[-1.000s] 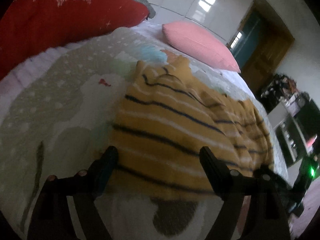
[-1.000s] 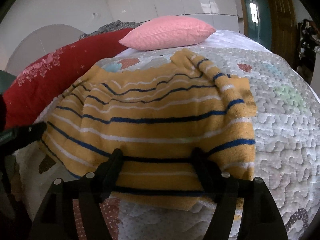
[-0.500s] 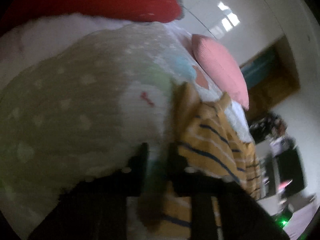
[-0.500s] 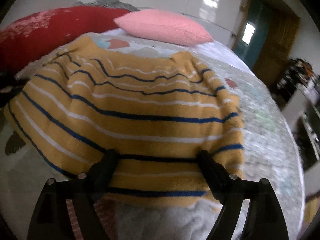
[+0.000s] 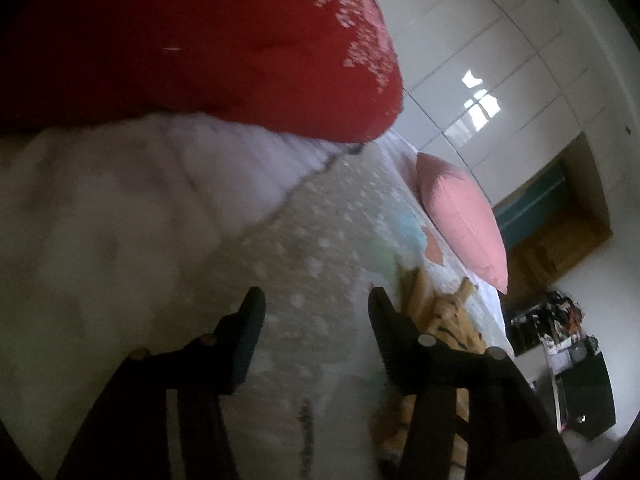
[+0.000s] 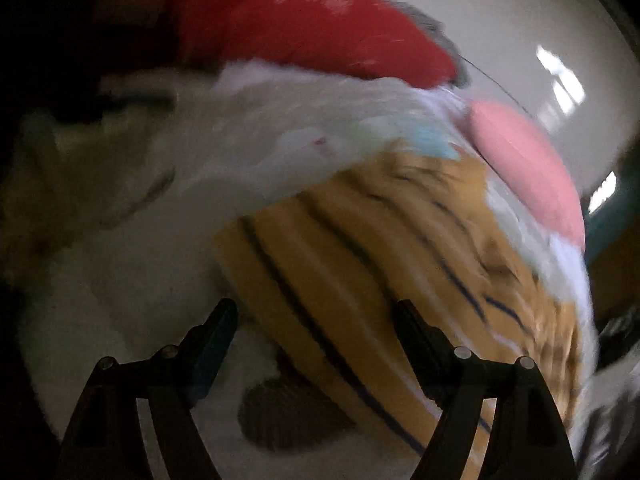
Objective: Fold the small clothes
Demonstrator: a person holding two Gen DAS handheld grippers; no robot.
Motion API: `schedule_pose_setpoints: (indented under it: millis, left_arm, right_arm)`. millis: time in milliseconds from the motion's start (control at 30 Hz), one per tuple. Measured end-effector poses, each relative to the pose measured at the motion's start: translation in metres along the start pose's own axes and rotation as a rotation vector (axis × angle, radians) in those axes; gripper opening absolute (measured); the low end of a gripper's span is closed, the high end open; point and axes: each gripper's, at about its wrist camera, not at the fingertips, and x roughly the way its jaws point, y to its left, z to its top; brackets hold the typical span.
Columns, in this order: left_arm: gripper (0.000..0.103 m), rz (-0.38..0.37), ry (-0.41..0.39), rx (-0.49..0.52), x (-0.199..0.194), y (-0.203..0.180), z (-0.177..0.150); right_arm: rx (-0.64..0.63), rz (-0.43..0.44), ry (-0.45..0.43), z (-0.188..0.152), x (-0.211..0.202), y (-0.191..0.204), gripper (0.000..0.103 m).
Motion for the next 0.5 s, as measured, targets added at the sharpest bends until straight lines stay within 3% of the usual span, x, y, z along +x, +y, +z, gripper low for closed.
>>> schedule_pose_setpoints:
  millis: [67,167,233,267,300,367,400,500]
  left_arm:
    - [0.052,0.009,0.0,-0.008,0.0,0.006,0.002]
    - [0.052,0.006,-0.001,-0.021,-0.001,0.01,0.005]
    - [0.052,0.003,0.0,-0.018,-0.001,0.007,0.003]
    - [0.052,0.001,0.001,-0.008,0.0,0.004,0.002]
    - [0.052,0.004,0.003,0.006,0.001,0.0,0.001]
    - [0.052,0.009,0.004,0.029,0.001,-0.007,-0.003]
    - [0.052,0.009,0.005,0.039,0.0,-0.01,-0.005]
    - [0.053,0.006,0.002,0.064,0.001,-0.02,-0.009]
  right_arm:
    - [-0.04,-0.09,-0.036,0.004,0.006,0.009,0.084]
    - [-0.03,-0.223,-0.023,0.022,0.02,0.004,0.084]
    - [-0.016,-0.246,0.01,0.036,0.036,0.003,0.079]
    - [-0.002,-0.238,0.022,0.04,0.044,0.001,0.068]
    - [0.004,-0.228,0.03,0.044,0.048,-0.001,0.047]
    - [0.008,-0.226,0.033,0.05,0.048,-0.004,0.022]
    - [0.033,-0.205,0.024,0.052,0.042,-0.011,0.016]
    - [0.204,-0.132,-0.028,0.053,0.015,-0.052,0.012]
